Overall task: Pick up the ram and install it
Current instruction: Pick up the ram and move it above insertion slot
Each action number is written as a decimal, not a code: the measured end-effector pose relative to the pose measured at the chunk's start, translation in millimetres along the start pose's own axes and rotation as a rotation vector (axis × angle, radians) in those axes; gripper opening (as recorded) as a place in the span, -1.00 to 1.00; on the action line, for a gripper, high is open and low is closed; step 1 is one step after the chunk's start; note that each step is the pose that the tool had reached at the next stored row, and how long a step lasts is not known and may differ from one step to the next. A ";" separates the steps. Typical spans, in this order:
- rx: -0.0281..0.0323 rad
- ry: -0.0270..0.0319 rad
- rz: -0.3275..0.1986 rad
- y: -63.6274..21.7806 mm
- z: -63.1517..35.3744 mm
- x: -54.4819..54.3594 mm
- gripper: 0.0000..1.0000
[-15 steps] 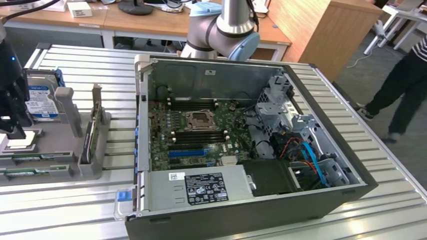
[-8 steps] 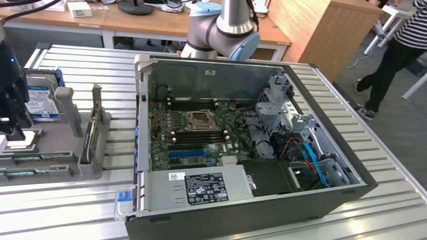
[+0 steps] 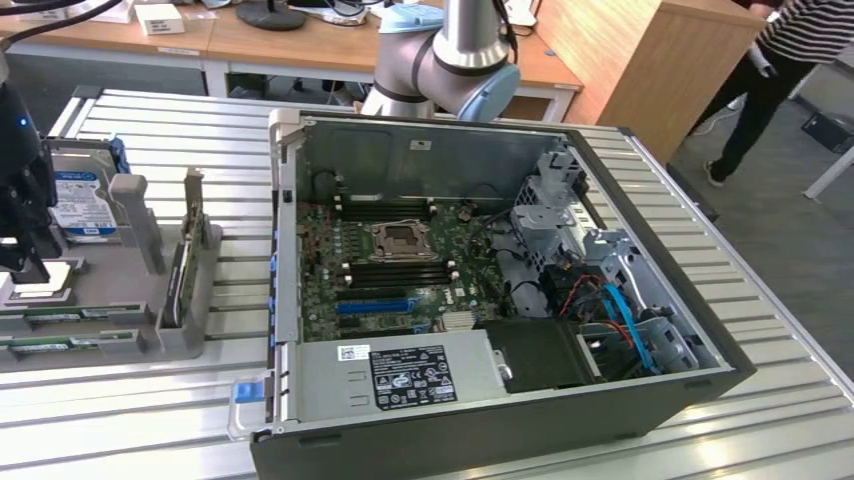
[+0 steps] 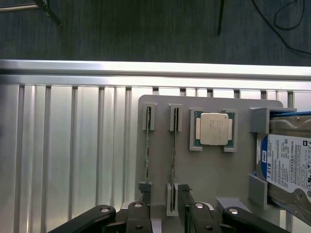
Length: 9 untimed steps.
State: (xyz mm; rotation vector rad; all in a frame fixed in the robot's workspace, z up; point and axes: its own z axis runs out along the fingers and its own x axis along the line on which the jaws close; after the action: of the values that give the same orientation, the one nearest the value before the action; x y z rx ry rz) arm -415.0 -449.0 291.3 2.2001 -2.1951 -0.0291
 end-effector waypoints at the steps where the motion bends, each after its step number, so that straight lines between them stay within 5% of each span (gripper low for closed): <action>1: 0.0001 -0.0001 0.000 0.0 0.1 0.9 -0.29; 9: 0.0000 -0.0001 0.000 0.0 0.5 10.2 -0.29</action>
State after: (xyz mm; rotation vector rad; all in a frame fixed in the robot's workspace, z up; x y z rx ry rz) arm -415.1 -459.2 290.9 2.2001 -2.1951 -0.0292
